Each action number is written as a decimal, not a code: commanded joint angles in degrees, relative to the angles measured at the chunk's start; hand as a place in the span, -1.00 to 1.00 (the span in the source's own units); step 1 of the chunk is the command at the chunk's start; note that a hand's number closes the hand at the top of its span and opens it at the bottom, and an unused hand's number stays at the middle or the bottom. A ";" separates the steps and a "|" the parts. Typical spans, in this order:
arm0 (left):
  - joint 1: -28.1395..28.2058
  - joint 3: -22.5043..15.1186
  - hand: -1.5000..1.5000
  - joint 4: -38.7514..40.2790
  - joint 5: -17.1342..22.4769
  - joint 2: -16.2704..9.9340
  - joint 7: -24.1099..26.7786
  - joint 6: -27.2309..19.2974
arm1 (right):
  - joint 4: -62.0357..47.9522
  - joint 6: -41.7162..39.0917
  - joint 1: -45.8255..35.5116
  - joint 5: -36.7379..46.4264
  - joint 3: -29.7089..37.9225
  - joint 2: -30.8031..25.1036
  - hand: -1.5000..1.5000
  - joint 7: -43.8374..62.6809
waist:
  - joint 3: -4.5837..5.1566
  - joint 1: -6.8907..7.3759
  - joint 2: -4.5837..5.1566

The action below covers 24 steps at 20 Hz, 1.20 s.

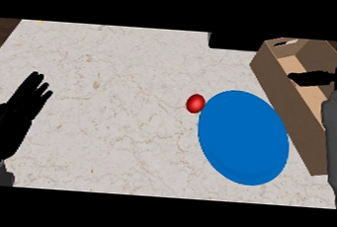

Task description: Pick the bell pepper from the plate and place it in the cardboard box

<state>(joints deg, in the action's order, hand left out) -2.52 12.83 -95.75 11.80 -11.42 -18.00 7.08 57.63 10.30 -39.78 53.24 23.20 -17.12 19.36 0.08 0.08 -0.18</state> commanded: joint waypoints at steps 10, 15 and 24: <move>0.04 0.58 0.00 -4.15 -0.25 -0.22 -3.13 -1.73 | 16.19 1.98 10.55 -21.19 13.39 -2.23 -1.00 -5.19 | -0.11 -0.64 -0.04; 2.73 1.52 0.00 -0.24 0.07 -0.54 1.52 1.35 | 24.02 -1.72 19.09 -29.46 17.20 -2.75 -1.00 -7.36 | -0.08 -0.56 0.03; 0.90 0.82 0.00 -1.39 -0.20 0.51 -0.19 0.39 | 21.78 -8.25 25.87 -38.76 20.01 -9.88 -1.00 -13.32 | -0.09 -0.11 0.16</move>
<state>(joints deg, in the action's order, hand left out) -0.85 13.81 -96.61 11.80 -11.04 -17.06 7.94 81.15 2.86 -16.73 17.56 42.10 -24.87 9.95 0.01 -0.20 -0.08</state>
